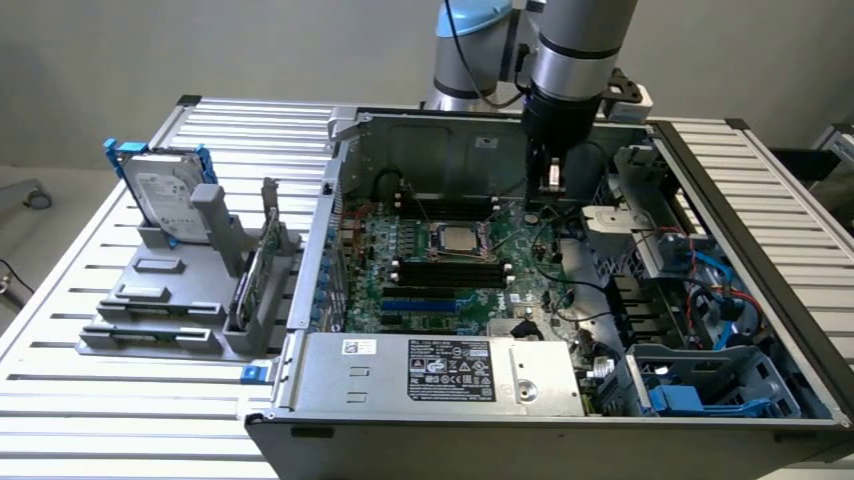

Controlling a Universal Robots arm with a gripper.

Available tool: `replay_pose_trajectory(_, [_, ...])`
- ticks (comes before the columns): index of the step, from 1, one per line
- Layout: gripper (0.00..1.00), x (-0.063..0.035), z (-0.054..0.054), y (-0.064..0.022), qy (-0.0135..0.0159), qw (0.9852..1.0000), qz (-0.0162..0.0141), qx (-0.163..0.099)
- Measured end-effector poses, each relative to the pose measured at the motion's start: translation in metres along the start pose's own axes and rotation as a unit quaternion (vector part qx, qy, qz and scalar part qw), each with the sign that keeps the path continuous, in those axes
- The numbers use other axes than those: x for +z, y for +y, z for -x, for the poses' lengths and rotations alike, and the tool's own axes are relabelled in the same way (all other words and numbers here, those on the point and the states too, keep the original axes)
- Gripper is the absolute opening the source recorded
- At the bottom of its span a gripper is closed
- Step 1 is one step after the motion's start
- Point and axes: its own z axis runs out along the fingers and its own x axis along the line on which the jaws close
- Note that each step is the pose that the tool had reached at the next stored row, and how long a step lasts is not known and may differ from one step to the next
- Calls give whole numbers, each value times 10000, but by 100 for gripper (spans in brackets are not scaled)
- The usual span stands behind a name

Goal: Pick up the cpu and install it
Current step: 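Close the cpu cover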

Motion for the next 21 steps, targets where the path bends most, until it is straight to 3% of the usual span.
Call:
replay_pose_trajectory(7, [11,128,4,9,0,10000,-1,0])
replay_pose_trajectory(8, [11,142,5,9,-1,10000,-7,0])
replay_pose_trajectory(9, [11,147,5,9,-2,10000,-32,1])
replay_pose_trajectory(10, [11,147,6,9,-6,10000,-87,4])
replay_pose_trajectory(13, [11,148,5,8,-20,9994,-354,20])
replay_pose_trajectory(15, [11,148,6,4,-28,9988,-496,29])
replay_pose_trajectory(17, [11,147,6,-11,-34,9983,-589,34])
replay_pose_trajectory(21, [11,144,15,-59,-40,9975,-703,41])
